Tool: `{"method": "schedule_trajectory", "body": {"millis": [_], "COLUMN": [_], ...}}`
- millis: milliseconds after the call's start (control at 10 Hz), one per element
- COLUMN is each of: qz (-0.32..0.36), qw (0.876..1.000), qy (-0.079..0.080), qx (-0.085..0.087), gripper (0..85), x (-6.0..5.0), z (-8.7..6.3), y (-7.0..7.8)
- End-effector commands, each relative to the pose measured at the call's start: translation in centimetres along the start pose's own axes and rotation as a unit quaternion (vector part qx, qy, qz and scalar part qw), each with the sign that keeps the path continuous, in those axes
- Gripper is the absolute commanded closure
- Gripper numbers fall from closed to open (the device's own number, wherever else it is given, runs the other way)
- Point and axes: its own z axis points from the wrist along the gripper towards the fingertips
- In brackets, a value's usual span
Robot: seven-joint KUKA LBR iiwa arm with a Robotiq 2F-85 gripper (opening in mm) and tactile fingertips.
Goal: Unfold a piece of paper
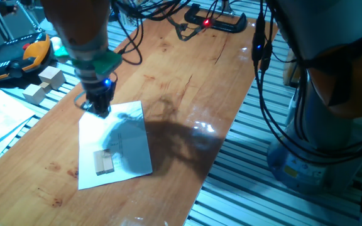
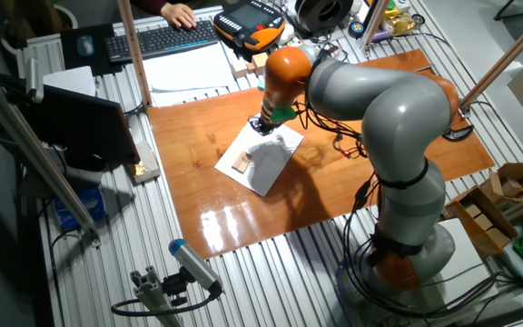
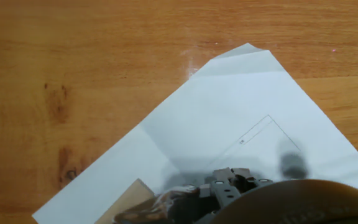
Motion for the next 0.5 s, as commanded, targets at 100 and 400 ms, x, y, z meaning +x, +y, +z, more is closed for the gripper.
{"method": "schedule_trajectory", "body": {"millis": [100,400], "qz": [-0.007,-0.017], "qw": [1.000,1.000], "qy": [0.012,0.021], "qx": [-0.003,0.013], "gripper": [83.0,83.0], "x": [-0.2,-0.9], "z": [-2.9,-5.6], "y": [-3.2,-6.9]}}
